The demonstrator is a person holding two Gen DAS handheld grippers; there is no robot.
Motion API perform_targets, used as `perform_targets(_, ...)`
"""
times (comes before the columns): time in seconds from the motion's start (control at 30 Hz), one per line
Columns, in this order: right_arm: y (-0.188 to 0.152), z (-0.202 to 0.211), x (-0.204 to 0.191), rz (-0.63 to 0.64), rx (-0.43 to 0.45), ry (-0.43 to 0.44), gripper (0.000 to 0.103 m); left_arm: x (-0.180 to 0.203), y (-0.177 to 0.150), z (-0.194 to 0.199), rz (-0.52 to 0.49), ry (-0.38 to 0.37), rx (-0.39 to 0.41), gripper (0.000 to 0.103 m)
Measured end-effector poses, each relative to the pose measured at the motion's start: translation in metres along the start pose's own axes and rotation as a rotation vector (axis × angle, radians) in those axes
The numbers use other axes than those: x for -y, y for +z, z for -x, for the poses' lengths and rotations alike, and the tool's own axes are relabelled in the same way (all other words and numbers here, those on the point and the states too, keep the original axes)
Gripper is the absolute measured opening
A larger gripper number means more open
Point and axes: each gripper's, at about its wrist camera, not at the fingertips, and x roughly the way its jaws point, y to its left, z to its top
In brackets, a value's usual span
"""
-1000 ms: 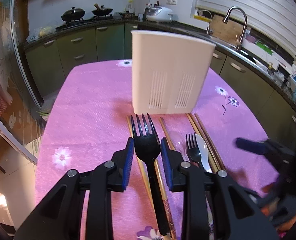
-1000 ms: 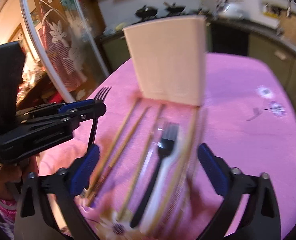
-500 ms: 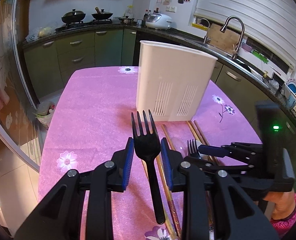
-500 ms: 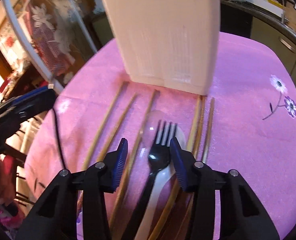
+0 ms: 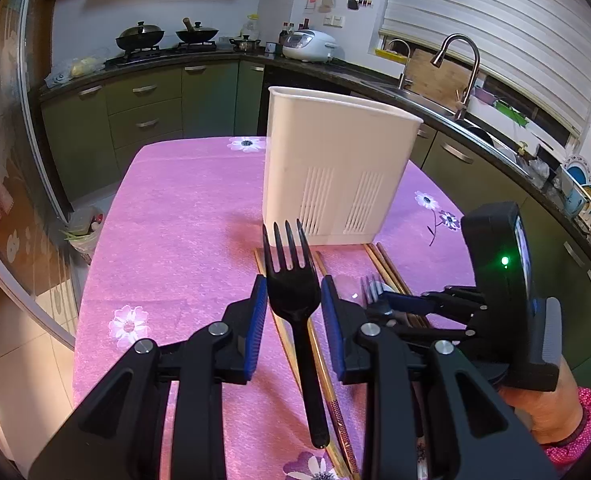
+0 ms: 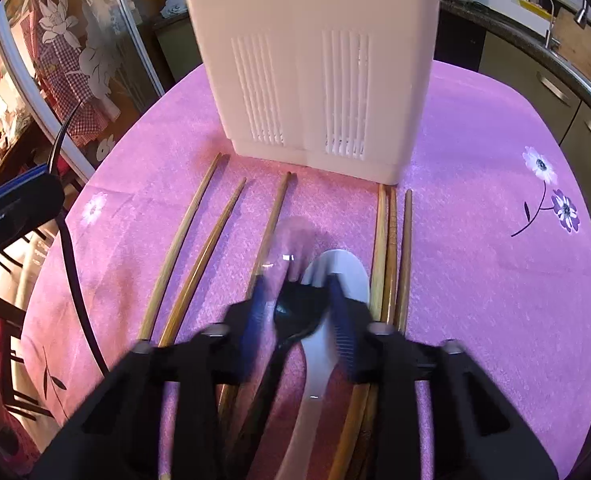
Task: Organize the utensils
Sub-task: 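Close the right tool on the second black fork while the left tool holds its fork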
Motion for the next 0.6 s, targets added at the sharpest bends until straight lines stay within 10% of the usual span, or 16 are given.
perform_targets(0.17, 0.002, 0.005, -0.003, -0.004, 0.035, -0.007, 0.008, -0.003, 0.000, 0.001, 0.006, 0.000, 0.001, 0.027)
perform_targets(0.6, 0.000, 0.038, -0.005, -0.009, 0.152, 0.041, 0.006, 0.004, 0.003, 0.006, -0.007, -0.001, 0.015, 0.027)
